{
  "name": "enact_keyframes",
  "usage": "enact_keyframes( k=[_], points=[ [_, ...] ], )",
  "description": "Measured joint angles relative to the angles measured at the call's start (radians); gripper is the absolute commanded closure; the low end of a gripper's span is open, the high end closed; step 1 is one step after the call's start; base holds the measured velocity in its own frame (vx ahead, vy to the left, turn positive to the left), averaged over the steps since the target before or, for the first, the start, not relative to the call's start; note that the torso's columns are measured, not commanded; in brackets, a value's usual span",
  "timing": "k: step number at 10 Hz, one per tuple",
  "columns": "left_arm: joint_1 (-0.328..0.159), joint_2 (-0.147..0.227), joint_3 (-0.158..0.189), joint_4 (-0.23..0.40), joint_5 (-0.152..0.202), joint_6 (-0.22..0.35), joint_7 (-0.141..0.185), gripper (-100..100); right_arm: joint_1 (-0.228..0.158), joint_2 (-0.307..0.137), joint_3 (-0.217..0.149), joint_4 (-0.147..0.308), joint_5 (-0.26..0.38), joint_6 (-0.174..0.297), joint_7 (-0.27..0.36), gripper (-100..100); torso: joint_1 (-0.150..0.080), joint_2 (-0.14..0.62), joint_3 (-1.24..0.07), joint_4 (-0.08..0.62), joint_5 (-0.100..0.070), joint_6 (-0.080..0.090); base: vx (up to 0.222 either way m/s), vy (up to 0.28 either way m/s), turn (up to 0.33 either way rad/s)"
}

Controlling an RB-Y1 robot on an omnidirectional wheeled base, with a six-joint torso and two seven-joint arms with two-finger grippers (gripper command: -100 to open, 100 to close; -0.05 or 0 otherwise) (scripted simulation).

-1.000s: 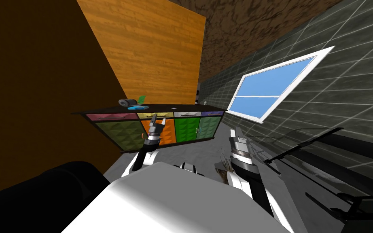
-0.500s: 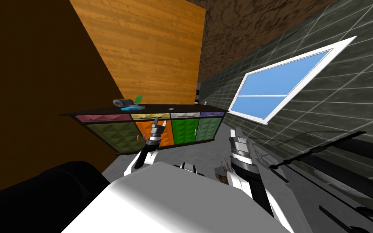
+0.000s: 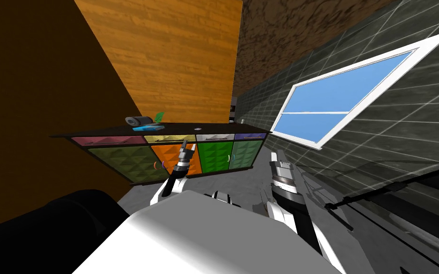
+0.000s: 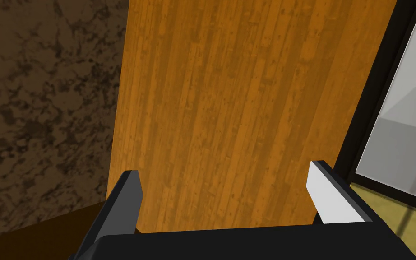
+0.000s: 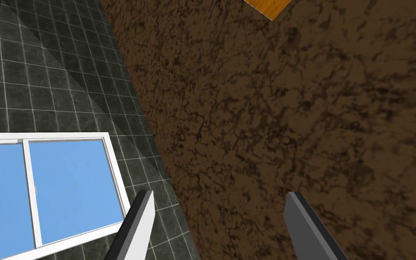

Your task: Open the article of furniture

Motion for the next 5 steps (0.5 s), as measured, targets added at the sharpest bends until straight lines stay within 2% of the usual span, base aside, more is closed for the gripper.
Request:
enact_keyframes(
  k=[5],
  points=[
    [-0.026,0.000,0.015,0.121,0.025,-0.050,0.012,-100,0.000,0.000,0.000,0.000,0.000,0.000,0.000,0,0.002,0.001,0.000,0.000,0.001,0.000,0.155,-0.085,0.030]
  ],
)
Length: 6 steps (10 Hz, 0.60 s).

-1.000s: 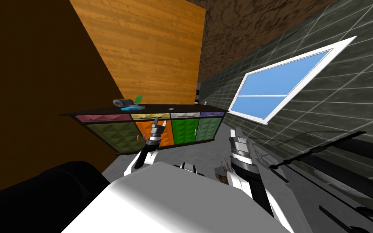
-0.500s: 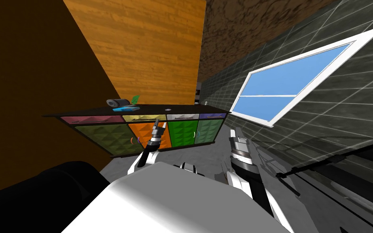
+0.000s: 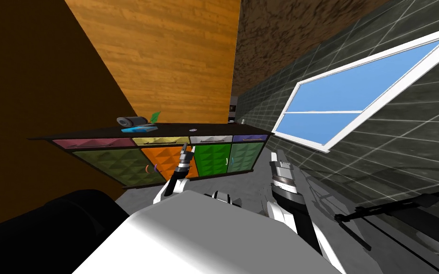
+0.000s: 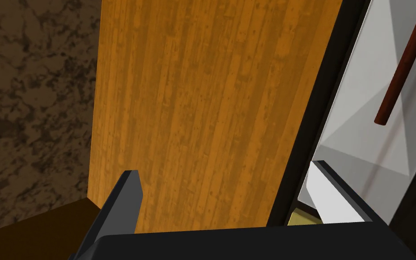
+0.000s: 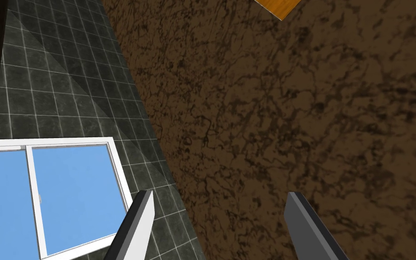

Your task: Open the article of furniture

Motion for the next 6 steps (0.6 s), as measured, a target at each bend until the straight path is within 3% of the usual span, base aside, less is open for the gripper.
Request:
enact_keyframes(
  k=[6],
  points=[
    [-0.018,0.006,0.012,0.117,0.024,-0.053,0.010,-100,0.000,0.000,0.000,0.000,0.000,0.000,0.000,0,-0.001,0.000,0.000,0.000,0.000,0.000,0.116,-0.068,0.025]
  ],
)
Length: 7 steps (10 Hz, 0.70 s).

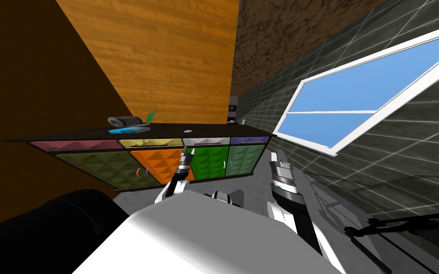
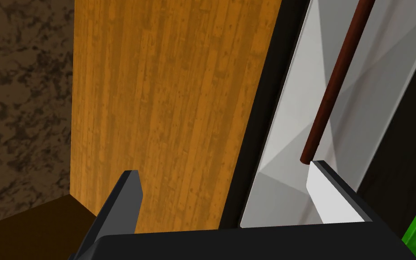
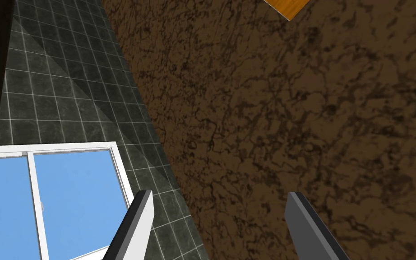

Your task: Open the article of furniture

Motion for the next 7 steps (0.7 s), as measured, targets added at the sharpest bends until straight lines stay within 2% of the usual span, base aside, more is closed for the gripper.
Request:
enact_keyframes(
  k=[3,5,7],
  points=[
    [-0.017,-0.012,0.009,0.064,0.013,-0.024,0.006,-100,0.000,0.000,0.000,0.000,0.000,0.000,0.000,0,0.000,0.001,0.000,0.000,0.000,0.000,0.116,-0.079,0.025],
    [-0.026,-0.040,0.011,0.112,0.020,-0.046,0.007,-100,0.000,0.000,0.000,0.000,0.000,0.000,0.000,0,0.001,-0.002,-0.001,0.000,0.000,0.000,0.164,-0.084,0.031],
    [-0.033,-0.077,0.016,0.148,0.028,-0.060,0.010,-100,0.000,0.000,0.000,0.000,0.000,0.000,0.000,0,0.000,0.002,0.001,0.000,0.000,0.000,0.080,-0.065,0.015]
  ],
)
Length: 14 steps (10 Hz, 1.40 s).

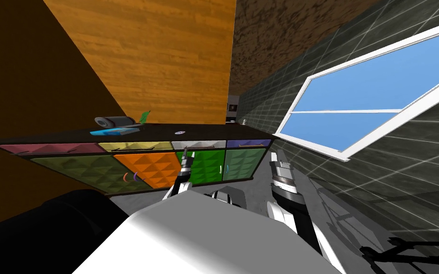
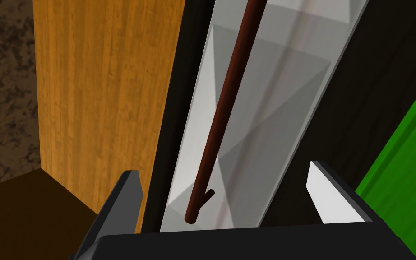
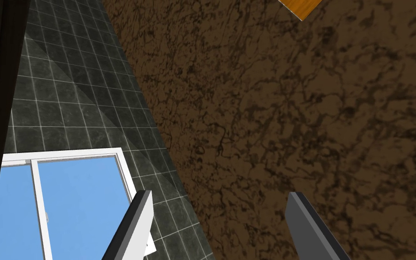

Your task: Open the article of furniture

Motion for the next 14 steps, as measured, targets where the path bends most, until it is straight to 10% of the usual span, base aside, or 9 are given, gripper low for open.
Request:
enact_keyframes(
  k=[5,6,10,11,14],
  points=[
    [-0.002,0.008,0.013,-0.066,0.011,0.067,-0.001,-100,0.000,0.000,0.000,0.000,0.000,0.000,0.000,0,0.000,-0.002,-0.001,-0.001,0.000,0.000,0.033,0.000,0.007],
    [-0.002,0.008,0.014,-0.069,0.011,0.072,-0.001,100,0.000,0.000,0.000,0.000,0.000,0.000,0.000,0,0.000,-0.001,-0.001,0.000,0.000,0.000,-0.023,-0.001,-0.011],
    [0.003,-0.002,0.001,-0.011,0.002,0.008,0.001,100,0.000,0.000,0.000,0.000,0.000,0.000,0.000,0,0.002,-0.006,-0.004,-0.002,0.001,0.000,-0.043,-0.001,-0.007],
    [0.003,-0.002,0.001,-0.009,0.001,0.005,0.001,-100,0.000,0.000,0.000,0.000,0.000,0.000,0.000,0,0.001,-0.005,-0.003,-0.001,0.000,0.000,0.000,0.000,0.000],
    [0.003,0.044,0.005,-0.024,0.007,0.016,0.003,-100,0.000,0.000,0.000,0.000,0.000,0.000,0.000,0,0.001,-0.001,-0.001,0.000,0.000,0.000,0.000,0.024,0.020]
  ],
)
